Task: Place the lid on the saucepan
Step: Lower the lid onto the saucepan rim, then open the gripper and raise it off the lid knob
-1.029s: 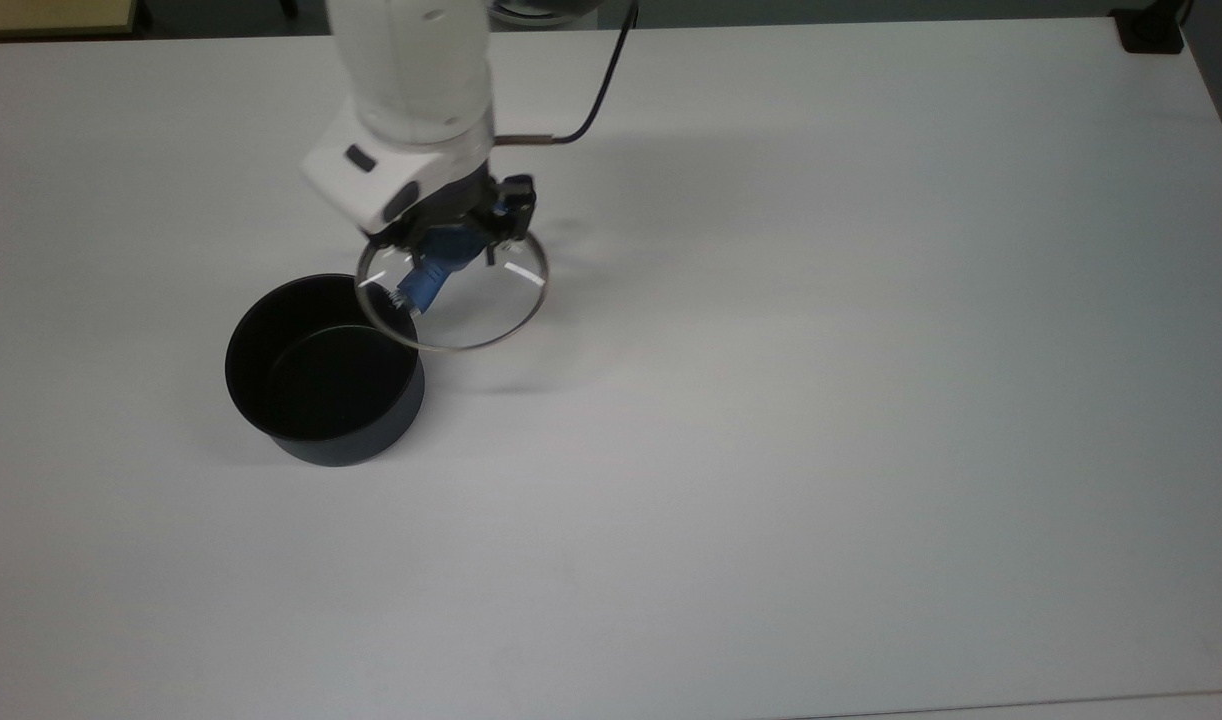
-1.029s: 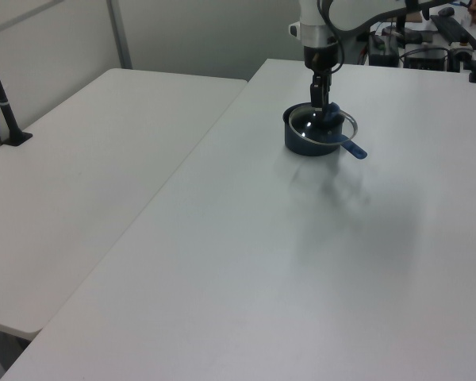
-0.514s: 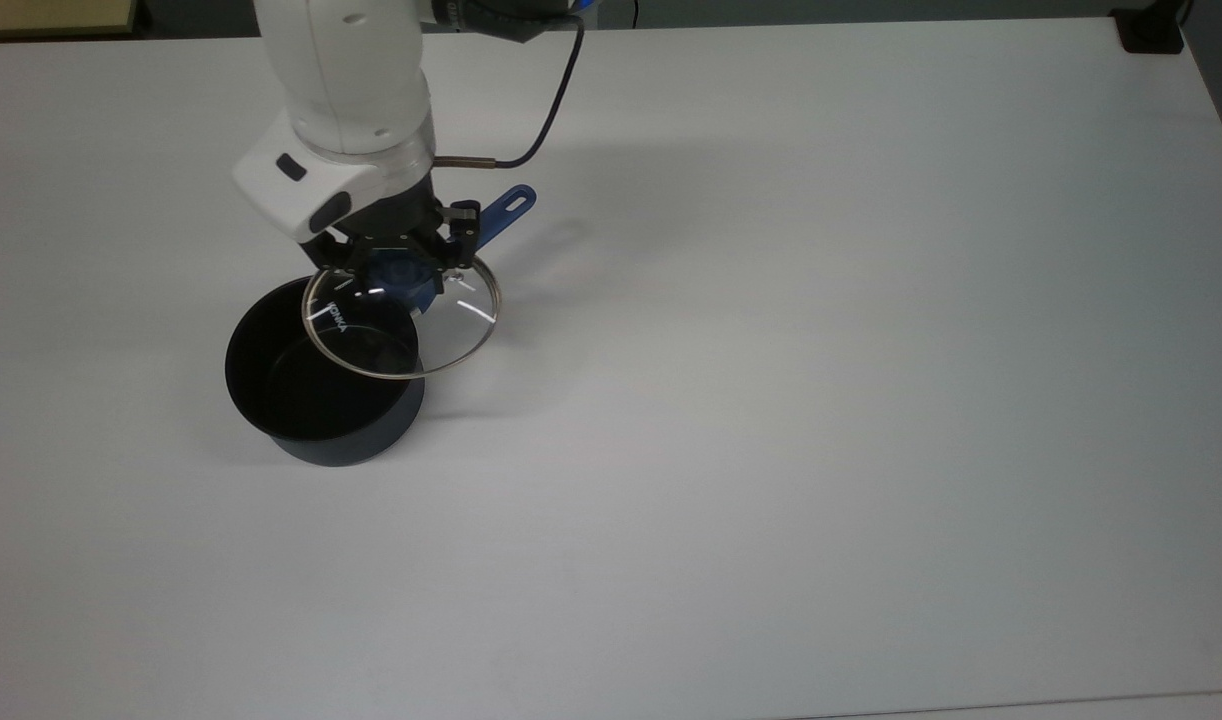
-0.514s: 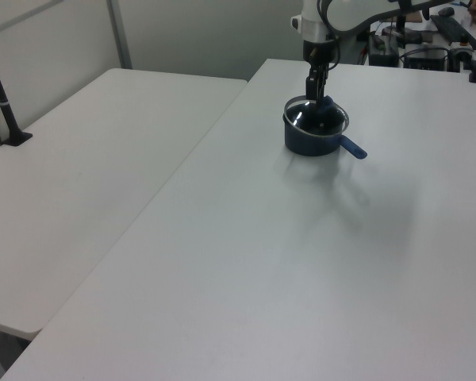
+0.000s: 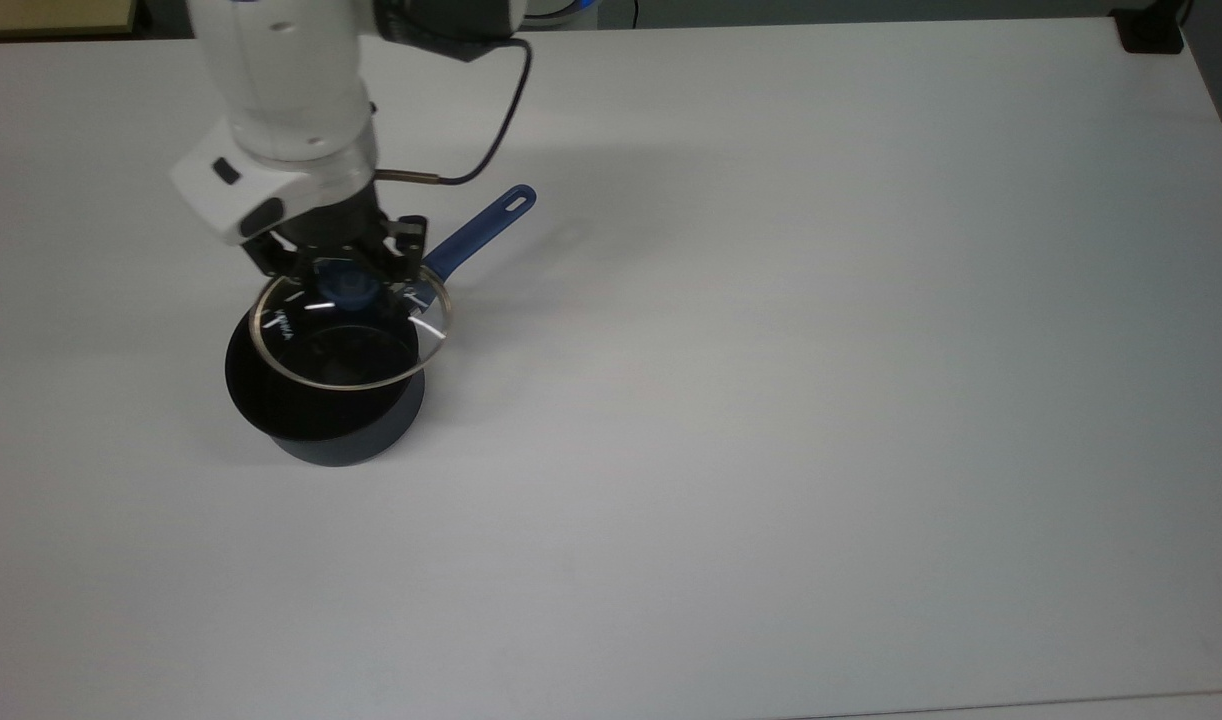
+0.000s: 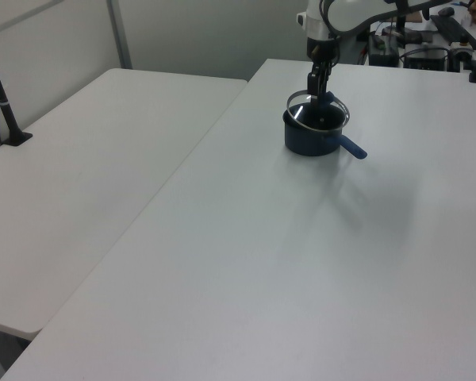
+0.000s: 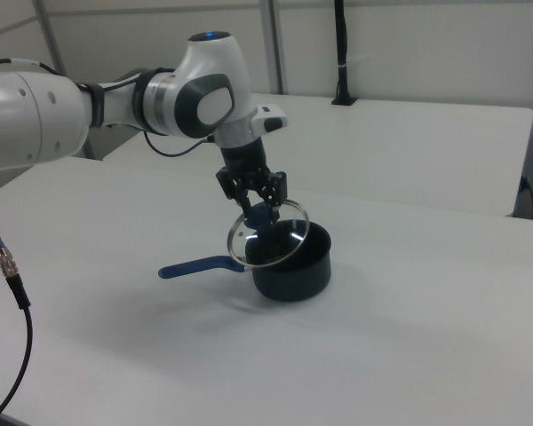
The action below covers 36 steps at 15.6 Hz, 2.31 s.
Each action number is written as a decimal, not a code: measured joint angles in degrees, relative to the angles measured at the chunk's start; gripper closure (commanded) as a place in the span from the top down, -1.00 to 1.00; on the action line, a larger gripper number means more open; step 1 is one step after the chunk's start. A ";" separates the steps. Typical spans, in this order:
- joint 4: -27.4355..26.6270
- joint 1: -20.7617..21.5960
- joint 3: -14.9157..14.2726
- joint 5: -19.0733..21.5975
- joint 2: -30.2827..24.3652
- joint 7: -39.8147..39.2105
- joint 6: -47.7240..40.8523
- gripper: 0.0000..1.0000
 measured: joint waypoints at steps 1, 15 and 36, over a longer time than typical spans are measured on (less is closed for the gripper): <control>0.00 -0.49 -0.03 0.00 0.06 -0.01 0.70 0.07; 0.14 -1.17 -1.39 1.34 1.63 -0.02 3.71 0.07; 1.49 -1.14 -1.88 1.46 5.41 -0.01 7.08 1.00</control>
